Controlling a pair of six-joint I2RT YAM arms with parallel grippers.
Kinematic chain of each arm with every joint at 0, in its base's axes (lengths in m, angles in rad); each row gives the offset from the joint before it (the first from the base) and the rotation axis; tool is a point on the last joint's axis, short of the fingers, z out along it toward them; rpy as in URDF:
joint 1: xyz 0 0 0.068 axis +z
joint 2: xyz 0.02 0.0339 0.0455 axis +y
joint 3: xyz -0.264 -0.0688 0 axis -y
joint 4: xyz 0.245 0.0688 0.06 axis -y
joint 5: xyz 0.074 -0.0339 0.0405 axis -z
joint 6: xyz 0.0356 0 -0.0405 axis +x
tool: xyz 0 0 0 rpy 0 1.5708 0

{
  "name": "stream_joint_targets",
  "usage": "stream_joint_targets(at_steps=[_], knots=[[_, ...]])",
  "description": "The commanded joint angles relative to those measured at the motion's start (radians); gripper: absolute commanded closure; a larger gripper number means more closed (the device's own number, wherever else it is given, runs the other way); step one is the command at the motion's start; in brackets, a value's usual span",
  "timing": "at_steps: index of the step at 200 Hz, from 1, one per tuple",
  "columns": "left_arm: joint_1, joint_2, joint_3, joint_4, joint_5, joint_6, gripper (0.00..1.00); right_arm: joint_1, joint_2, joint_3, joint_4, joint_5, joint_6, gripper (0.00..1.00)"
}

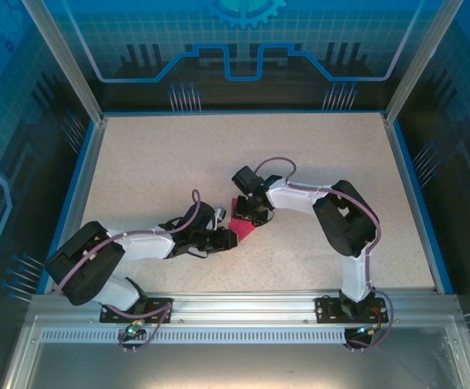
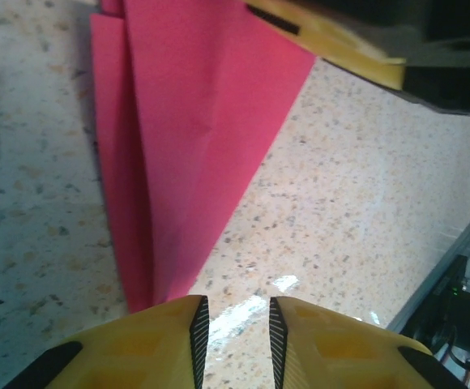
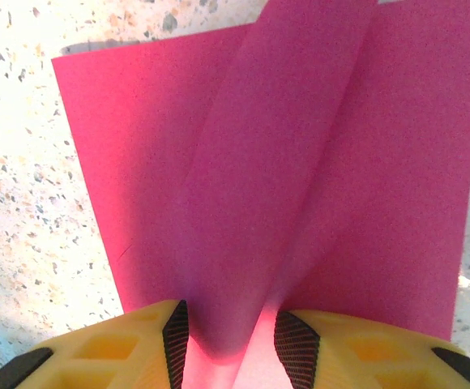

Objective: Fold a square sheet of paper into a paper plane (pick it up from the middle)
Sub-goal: Fourth fold the wing at the center of the table.

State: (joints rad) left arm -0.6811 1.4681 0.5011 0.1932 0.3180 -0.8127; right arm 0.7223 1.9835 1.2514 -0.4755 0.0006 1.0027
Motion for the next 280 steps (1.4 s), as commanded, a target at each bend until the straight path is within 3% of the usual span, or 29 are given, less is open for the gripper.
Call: stream_joint_targets(at_steps=[1,180,233,280], knots=[[-0.006,0.024,0.033,-0.059,-0.035,0.013,0.73,-0.001,0.167,-0.084,-0.09,0.088,0.007,0.6],[-0.007,0.055,0.047,-0.195,-0.101,0.023,0.73,-0.002,0.172,-0.087,-0.092,0.091,0.008,0.6],[-0.011,-0.024,0.033,-0.112,-0.03,-0.003,0.73,-0.002,0.173,-0.087,-0.092,0.09,0.008,0.6],[-0.029,-0.006,0.037,-0.129,-0.041,-0.002,0.73,-0.003,0.175,-0.087,-0.09,0.089,0.008,0.6]])
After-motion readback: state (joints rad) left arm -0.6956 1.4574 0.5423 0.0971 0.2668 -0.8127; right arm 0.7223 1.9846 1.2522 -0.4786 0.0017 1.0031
